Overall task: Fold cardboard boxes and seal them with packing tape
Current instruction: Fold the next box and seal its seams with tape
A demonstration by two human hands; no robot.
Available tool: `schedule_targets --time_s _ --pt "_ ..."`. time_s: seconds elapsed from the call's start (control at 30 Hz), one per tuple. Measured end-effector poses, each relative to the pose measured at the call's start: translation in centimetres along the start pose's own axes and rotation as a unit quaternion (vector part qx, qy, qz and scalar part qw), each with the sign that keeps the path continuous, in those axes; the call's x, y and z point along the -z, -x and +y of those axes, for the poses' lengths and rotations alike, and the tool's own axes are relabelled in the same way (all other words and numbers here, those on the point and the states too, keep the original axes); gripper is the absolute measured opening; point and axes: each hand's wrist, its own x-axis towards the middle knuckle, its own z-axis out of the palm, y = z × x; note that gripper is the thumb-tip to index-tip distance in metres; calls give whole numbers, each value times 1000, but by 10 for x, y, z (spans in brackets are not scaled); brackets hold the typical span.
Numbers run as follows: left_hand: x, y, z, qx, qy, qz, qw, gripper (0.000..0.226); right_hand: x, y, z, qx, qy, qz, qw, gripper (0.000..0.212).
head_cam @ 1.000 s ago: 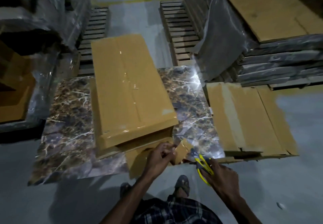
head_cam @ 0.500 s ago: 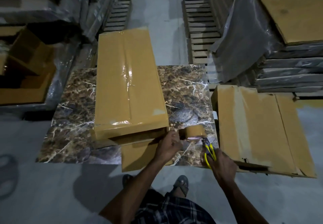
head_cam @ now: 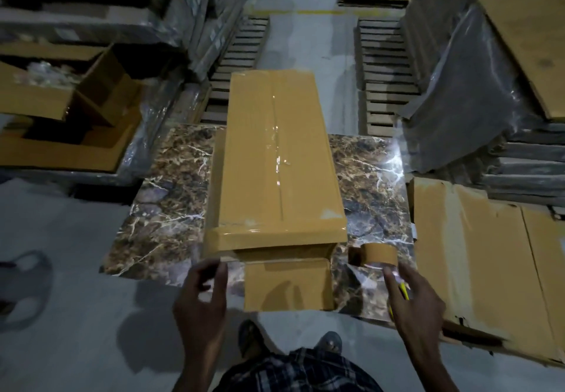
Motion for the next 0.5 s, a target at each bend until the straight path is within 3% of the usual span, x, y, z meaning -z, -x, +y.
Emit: schedule_targets --time_s 0.03,0.1,0.2,0.37,0.5 --pt "2 -9 7 -11 25 27 999 12 -3 5 -30 3 -70 4 998 50" --pt "-2 -26 20 -25 42 37 998 39 -14 12 -80 41 -157 -1 987 53" --pt "-14 -38 37 2 39 -25 999 62 -37 11 -126 72 -212 -27 974 58" --pt "-26 -39 34 54 49 -117 990 70 -63 11 -139 28 -253 -28 967 68" --pt "-28 -41 28 77 73 -138 985 73 -67 15 -132 13 -283 -17 959 72"
